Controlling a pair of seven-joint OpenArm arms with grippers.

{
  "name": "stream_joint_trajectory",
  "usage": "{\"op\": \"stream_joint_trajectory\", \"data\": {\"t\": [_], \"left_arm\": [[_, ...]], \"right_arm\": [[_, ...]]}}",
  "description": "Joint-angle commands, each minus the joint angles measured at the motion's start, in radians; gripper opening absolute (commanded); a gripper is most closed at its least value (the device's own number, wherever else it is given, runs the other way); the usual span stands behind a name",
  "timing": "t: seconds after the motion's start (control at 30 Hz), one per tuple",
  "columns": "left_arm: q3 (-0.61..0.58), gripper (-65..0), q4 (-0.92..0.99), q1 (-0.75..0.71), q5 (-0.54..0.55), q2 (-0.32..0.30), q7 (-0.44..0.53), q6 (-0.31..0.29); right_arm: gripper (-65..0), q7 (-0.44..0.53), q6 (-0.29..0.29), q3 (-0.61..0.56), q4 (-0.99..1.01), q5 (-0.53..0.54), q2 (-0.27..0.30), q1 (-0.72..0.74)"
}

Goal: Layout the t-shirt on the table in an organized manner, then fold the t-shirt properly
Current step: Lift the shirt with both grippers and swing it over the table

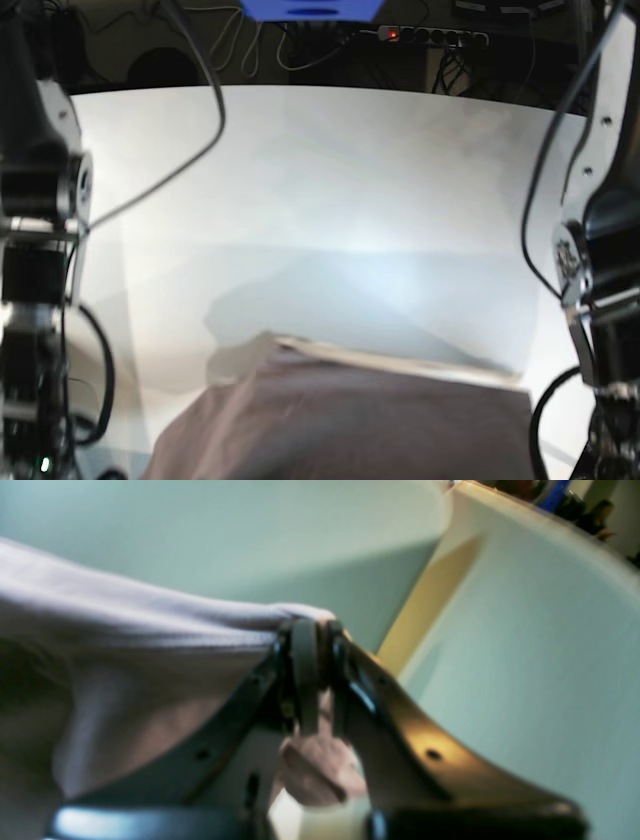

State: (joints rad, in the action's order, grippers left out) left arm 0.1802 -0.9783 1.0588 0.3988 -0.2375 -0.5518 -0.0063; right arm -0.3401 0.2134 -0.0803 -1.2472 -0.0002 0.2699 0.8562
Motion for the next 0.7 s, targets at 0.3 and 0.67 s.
{"op": "stream_joint_trajectory", "data": {"t": [0.3,0.67], "left_arm": [[-0.161,-65.0,0.129,0.212,-0.001,-0.006,0.252,0.001],[-0.160,-65.0,0.003,-0.121,0.001,-0.012,0.241,0.002]], "right_arm": [[-65.0,0.097,0.036,-0.003,0.188,0.001,0.004,0.324],[-65.0,0.098,0.037,0.006,-0.047,0.001,0.059,-0.110]]}}
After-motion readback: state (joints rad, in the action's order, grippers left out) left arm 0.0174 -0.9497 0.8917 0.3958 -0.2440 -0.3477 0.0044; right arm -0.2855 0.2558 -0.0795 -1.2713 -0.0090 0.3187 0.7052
